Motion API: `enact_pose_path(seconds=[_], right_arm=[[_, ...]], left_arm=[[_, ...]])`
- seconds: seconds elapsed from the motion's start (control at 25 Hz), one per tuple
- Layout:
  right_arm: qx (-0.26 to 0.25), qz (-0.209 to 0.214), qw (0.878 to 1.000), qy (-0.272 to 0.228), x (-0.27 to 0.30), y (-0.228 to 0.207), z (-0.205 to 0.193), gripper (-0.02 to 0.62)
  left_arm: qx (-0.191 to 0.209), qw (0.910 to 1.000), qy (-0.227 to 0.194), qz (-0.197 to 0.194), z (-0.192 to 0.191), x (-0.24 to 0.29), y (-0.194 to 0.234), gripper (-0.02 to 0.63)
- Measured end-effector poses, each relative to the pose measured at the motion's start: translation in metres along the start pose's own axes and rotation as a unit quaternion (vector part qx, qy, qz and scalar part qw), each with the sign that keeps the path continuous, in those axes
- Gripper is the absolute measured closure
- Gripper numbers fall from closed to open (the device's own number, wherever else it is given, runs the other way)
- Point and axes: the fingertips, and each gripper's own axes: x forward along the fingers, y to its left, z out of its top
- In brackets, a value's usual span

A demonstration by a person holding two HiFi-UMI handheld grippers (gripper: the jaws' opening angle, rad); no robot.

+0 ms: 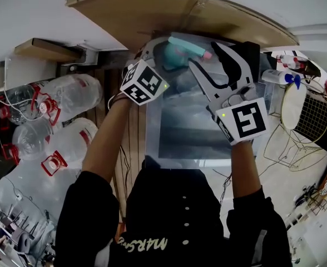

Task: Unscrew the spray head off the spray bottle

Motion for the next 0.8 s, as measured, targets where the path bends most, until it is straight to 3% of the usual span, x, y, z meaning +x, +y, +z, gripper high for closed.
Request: enact_pose_path(seconds=[0.16, 0.32, 0.4, 0.56, 0.68, 0.8], right_arm=[[0.034, -0.08, 0.996, -0.038, -0.01, 0.014, 0.016, 0.328], [0.062, -0.145, 0.987, -0.023, -0.017, 0.024, 0.01, 0.333], [0.062, -0.146, 0.987, -0.024, -0.017, 0.036, 0.012, 0.336], [0.076, -0.099, 0.992, 0.009, 0.003, 0.054, -0.002, 0.337], [0.09, -0.102, 0.991, 0.011, 0.018, 0.043, -0.004, 0.321], [0.068, -0.122, 0.99, 0.015, 0.021, 0.036, -0.005, 0.322]], left_arm=[[-0.033, 0.9977, 0.001, 0.059, 0.0, 0.0, 0.004, 0.198], [-0.044, 0.9959, 0.005, 0.079, 0.0, 0.002, 0.006, 0.198], [-0.046, 0.9957, 0.007, 0.08, 0.0, 0.003, 0.005, 0.198], [-0.046, 0.9958, 0.011, 0.079, -0.005, 0.002, 0.005, 0.198], [-0.047, 0.9955, 0.011, 0.082, -0.005, 0.003, 0.004, 0.198], [-0.05, 0.9948, 0.011, 0.088, -0.005, 0.003, 0.004, 0.198]])
